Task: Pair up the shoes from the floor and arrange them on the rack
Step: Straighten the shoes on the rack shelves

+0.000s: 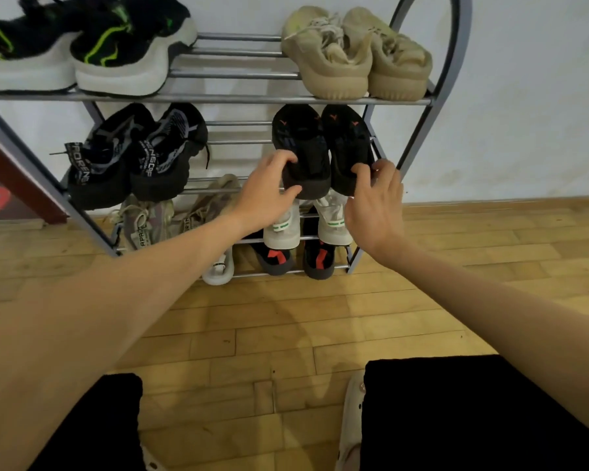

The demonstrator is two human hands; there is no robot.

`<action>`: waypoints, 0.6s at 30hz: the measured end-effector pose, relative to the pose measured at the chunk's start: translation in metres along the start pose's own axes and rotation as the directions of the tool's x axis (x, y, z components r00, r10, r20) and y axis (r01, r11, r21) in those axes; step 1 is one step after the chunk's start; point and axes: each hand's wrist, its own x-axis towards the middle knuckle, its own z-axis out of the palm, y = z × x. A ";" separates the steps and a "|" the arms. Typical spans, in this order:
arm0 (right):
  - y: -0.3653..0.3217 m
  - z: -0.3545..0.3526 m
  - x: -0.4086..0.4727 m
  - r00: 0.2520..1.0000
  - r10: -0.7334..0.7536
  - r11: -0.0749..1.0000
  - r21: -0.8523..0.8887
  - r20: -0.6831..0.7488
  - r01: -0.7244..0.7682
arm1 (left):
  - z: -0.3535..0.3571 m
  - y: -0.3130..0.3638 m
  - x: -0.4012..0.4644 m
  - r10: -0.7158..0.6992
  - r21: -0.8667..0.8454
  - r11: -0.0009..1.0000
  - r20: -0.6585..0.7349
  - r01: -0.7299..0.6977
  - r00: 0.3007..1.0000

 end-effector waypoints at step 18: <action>0.031 0.130 -0.026 0.900 0.322 0.931 0.074 0.294 -0.357 | 0.086 -0.061 -0.042 -0.405 0.083 0.911 -0.013 0.404 0.914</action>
